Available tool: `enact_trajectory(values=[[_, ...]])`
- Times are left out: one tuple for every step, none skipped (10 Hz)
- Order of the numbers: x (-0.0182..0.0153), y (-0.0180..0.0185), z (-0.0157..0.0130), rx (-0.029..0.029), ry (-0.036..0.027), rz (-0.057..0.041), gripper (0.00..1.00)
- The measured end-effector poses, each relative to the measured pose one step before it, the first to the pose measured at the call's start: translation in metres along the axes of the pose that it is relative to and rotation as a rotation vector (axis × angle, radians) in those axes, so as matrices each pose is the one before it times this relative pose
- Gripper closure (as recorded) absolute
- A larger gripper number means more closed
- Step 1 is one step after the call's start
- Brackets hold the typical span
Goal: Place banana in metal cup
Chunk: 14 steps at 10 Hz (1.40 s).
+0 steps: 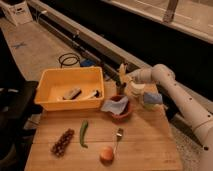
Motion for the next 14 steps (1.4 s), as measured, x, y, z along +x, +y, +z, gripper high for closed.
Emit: enact_trajectory(values=[[0.00261,-0.00116,0.00358,0.00206,-0.00649,0.00089,1.00],[0.00175,-0.00226,0.00303,0.00243,-0.00758,0.00194,1.00],[0.00190,-0.00368,0.00302,0.00544,-0.00533,0.00500,1.00],[0.00299,-0.00317,0.00341,0.00478,-0.00177,0.00420,1.00],[0.00180,-0.00172,0.00291,0.00263,-0.00012,0.00150,1.00],[0.00326,-0.00122,0.00396,0.00309,0.00515,-0.00239,0.95],[0.00404,-0.00036,0.00499,0.00222,0.00595,-0.00122,0.84],[0.00225,0.00050,0.00306,0.00062,0.00239,0.00156,0.76],[0.00273,0.00048,0.00281,0.00130,0.00161,0.00291,0.68],[0.00253,-0.00102,0.00050,0.00648,-0.00198,0.00592,0.56],[0.00164,-0.00144,-0.00099,0.00636,-0.00544,0.00670,0.45],[0.00080,-0.00085,-0.00115,0.00462,-0.00419,0.00492,0.37],[0.00208,-0.00051,-0.00156,0.00538,-0.00387,0.00866,0.29],[0.00131,-0.00056,-0.00126,0.00427,-0.00259,0.00585,0.28]])
